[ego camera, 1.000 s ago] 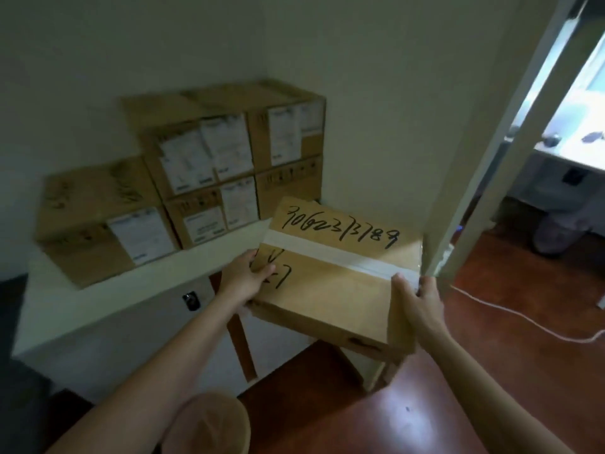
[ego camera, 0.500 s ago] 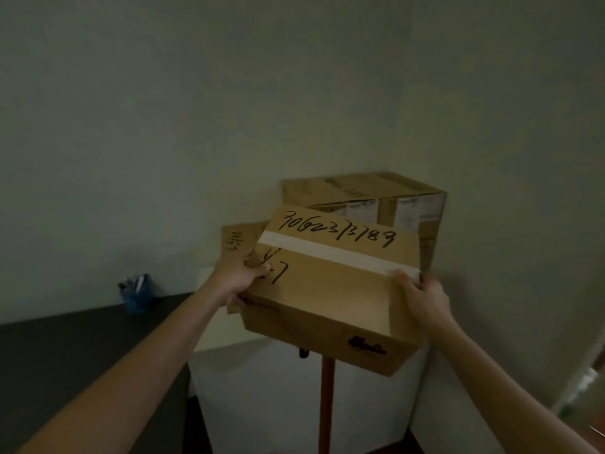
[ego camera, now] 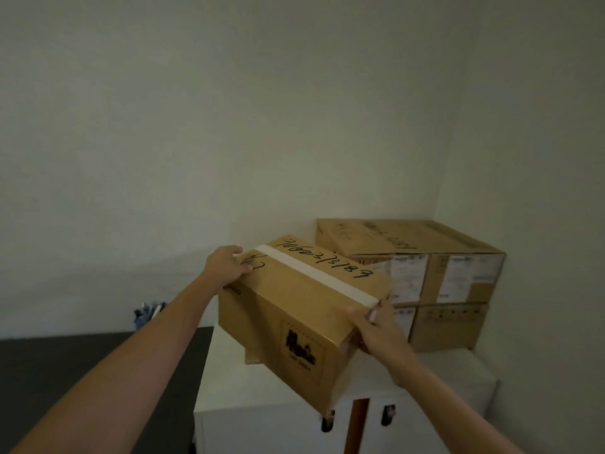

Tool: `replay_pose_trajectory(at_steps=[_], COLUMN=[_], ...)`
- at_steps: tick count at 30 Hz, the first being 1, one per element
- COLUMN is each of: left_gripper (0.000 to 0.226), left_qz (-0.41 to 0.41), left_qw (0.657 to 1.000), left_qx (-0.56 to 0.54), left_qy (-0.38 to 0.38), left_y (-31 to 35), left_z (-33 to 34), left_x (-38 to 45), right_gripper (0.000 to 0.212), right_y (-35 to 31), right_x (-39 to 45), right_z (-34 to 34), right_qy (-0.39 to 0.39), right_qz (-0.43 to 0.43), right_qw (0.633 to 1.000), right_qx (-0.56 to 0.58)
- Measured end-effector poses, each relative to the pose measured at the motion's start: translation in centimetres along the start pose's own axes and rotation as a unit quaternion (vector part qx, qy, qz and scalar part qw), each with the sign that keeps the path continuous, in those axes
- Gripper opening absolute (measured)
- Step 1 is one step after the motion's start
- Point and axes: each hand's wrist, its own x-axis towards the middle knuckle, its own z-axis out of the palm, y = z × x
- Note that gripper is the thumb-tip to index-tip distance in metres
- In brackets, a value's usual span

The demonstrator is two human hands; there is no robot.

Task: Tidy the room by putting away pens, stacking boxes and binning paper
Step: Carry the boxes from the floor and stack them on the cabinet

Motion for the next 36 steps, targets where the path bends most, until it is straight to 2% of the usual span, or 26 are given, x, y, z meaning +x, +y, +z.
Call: replay_pose_trajectory(at_steps=[2, 3, 4, 5, 6, 7, 8, 9, 11, 13, 16, 18, 20, 22, 27, 29, 31, 33, 34, 36], left_gripper=[0.06, 0.064, 0.071, 0.08, 0.089, 0.095, 0.098, 0.095, 0.07, 0.047, 0.043, 0.039, 0.045, 0.047, 0.038, 0.041, 0.049, 0.064, 0.072, 0.079], left_qz=[0.002, -0.01, -0.029, -0.057, -0.08, -0.093, -0.099, -0.102, -0.098, -0.082, -0.065, -0.054, -0.048, -0.039, -0.031, -0.071, -0.088, -0.086, -0.077, -0.054], left_qw=[1.0, 0.999, 0.996, 0.989, 0.977, 0.964, 0.95, 0.938, 0.925, 0.924, 0.927, 0.935, 0.945, 0.953, 0.961, 0.968, 0.976, 0.976, 0.973, 0.968], left_qx=[-0.009, -0.031, -0.069, -0.122, -0.179, -0.234, -0.284, -0.326, -0.367, -0.361, -0.325, -0.296, -0.268, -0.258, -0.251, -0.212, -0.196, -0.177, -0.174, -0.191], left_qy=[0.027, 0.039, 0.053, 0.069, 0.084, 0.088, 0.077, 0.053, -0.019, -0.099, -0.177, -0.188, -0.178, -0.157, -0.11, -0.113, -0.03, 0.094, 0.131, 0.152], left_y=[-0.2, -0.3, -0.5, -0.6, -0.7, -0.7, -0.7, -0.6, -0.7, -0.9, -1.8, -2.1, -2.5, -2.5, -2.1, -2.3, -2.2, -1.3, -1.1, -0.6], left_z=[1.1, 1.8, 2.4, 2.9, 3.3, 3.6, 4.0, 4.3, 4.5, 3.9, 2.8, 2.6, 3.1, 3.6, 3.1, 4.4, 5.2, 5.9, 6.3, 6.7], left_x=[1.7, 2.6, 3.3, 3.8, 4.4, 4.8, 5.1, 5.1, 4.9, 4.5, 4.9, 5.4, 5.9, 6.4, 6.5, 5.0, 5.2, 5.7, 5.6, 4.0], right_gripper=[0.07, 0.068, 0.074, 0.086, 0.096, 0.103, 0.105, 0.103, 0.091, 0.089, 0.097, 0.099, 0.096, 0.091, 0.089, 0.086, 0.085, 0.093, 0.098, 0.101], right_y=[-0.2, -0.2, -0.2, -0.3, -0.2, -0.2, -0.1, -0.1, 0.0, 0.0, -0.5, -0.7, -0.4, -0.4, -1.5, 0.2, -0.1, -1.0, -1.4, -1.3], right_x=[0.6, 1.0, 1.6, 2.5, 3.8, 5.3, 6.8, 8.2, 10.5, 12.6, 16.4, 19.1, 21.2, 23.1, 23.3, 21.4, 22.0, 23.0, 23.0, 20.9], right_z=[-0.7, -1.0, -1.2, -1.4, -1.6, -1.7, -1.7, -1.4, 0.0, 2.0, 4.7, 5.6, 5.9, 6.4, 7.1, 6.5, 6.7, 6.8, 6.6, 5.5], right_qy=[-0.075, -0.093, -0.073, -0.013, 0.056, 0.096, 0.094, 0.067, 0.031, 0.041, 0.047, 0.048, 0.042, 0.038, 0.081, 0.052, 0.046, 0.027, 0.023, 0.022], right_qz=[-0.036, -0.064, -0.107, -0.166, -0.225, -0.264, -0.281, -0.289, -0.31, -0.309, -0.277, -0.271, -0.263, -0.265, -0.293, -0.268, -0.265, -0.236, -0.221, -0.197], right_qw=[0.995, 0.987, 0.968, 0.931, 0.879, 0.838, 0.818, 0.811, 0.796, 0.792, 0.789, 0.786, 0.781, 0.77, 0.772, 0.784, 0.782, 0.802, 0.811, 0.827], right_qx=[-0.049, -0.117, -0.214, -0.326, -0.418, -0.468, -0.493, -0.505, -0.518, -0.525, -0.547, -0.553, -0.565, -0.579, -0.559, -0.558, -0.563, -0.548, -0.541, -0.527])
